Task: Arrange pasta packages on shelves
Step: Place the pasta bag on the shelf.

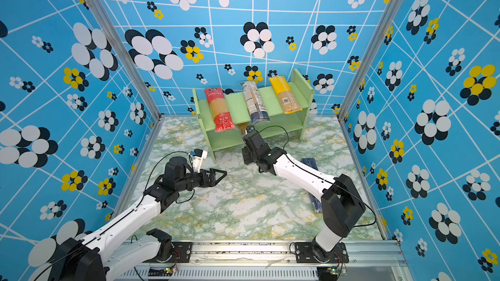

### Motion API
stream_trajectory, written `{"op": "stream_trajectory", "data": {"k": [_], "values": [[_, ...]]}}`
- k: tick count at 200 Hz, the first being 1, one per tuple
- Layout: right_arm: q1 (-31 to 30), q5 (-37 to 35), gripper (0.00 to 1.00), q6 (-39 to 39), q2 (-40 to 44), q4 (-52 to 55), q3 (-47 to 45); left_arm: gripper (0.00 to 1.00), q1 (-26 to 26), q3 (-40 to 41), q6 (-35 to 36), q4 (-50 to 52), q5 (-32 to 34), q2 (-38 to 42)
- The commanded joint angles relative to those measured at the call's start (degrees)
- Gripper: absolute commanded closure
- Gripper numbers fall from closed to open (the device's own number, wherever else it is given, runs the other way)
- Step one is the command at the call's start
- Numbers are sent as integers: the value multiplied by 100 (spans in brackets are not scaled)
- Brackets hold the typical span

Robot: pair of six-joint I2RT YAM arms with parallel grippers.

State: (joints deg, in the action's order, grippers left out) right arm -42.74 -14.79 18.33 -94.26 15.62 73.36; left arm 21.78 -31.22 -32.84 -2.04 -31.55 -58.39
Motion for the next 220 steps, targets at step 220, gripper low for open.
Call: {"op": "stream_trajectory", "data": {"k": [220], "values": [[-41, -282, 100, 88, -633, -1218, 896, 1, -262, 97, 174, 182, -224, 267]]}}
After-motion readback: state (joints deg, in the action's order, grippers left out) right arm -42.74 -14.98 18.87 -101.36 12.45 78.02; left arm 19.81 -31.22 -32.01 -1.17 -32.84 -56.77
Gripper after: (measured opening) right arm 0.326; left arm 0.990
